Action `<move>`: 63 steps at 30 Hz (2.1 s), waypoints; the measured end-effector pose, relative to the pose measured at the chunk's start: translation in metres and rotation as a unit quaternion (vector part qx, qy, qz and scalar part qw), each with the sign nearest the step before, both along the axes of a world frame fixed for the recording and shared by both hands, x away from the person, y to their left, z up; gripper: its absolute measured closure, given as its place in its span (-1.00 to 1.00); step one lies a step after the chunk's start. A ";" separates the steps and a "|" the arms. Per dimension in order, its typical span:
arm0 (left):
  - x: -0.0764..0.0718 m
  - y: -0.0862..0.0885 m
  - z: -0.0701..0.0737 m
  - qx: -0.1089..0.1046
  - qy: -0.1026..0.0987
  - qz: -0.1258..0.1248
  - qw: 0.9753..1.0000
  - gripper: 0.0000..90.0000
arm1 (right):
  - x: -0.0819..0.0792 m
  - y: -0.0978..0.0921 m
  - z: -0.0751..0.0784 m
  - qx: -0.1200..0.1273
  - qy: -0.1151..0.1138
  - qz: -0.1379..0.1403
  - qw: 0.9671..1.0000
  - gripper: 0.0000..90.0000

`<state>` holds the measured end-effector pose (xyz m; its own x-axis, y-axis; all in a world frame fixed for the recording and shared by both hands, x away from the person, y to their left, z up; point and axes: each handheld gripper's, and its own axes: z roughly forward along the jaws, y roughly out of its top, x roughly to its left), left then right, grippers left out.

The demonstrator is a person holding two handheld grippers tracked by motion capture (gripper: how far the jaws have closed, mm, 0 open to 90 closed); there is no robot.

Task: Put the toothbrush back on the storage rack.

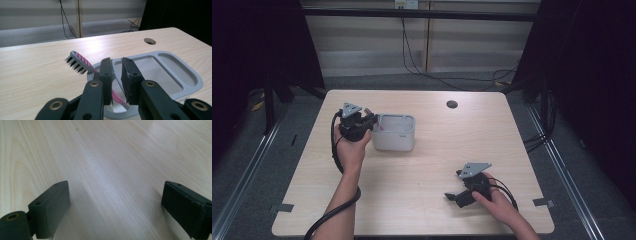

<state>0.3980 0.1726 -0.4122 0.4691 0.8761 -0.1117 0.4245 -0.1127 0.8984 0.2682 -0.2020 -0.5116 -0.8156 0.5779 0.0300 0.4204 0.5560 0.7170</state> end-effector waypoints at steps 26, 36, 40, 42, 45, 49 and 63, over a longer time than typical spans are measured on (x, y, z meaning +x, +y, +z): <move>-0.005 0.014 0.005 0.006 0.031 -0.004 0.999 0.51 | 0.000 0.000 0.000 0.000 0.000 0.000 1.000 -0.83; -0.010 0.019 0.008 0.008 0.038 -0.011 0.999 0.36 | 0.000 0.000 0.000 0.000 0.000 -0.001 1.000 -0.83; -0.013 0.021 0.009 0.008 0.037 -0.016 0.999 0.34 | 0.000 0.000 0.000 0.000 0.000 0.000 1.000 -0.83; -0.015 0.022 0.010 0.006 0.040 -0.018 0.999 0.32 | 0.000 0.000 0.000 0.000 0.000 0.000 1.000 -0.83; -0.017 0.024 0.010 0.008 0.039 -0.019 0.999 0.27 | 0.000 0.000 0.000 0.000 0.000 0.000 1.000 -0.83; -0.020 0.028 0.008 0.012 0.039 -0.018 0.999 0.20 | 0.000 0.000 0.000 0.000 0.000 0.000 1.000 -0.83; -0.029 0.040 -0.007 0.008 0.046 -0.017 0.999 0.00 | 0.000 0.000 0.000 0.000 0.000 0.000 1.000 -0.83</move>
<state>0.3688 0.2126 -0.4188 0.4870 0.8618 -0.1420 0.5012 -0.1425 0.8535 0.2682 -0.2020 -0.5116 -0.8156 0.5778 0.0302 0.4205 0.5560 0.7170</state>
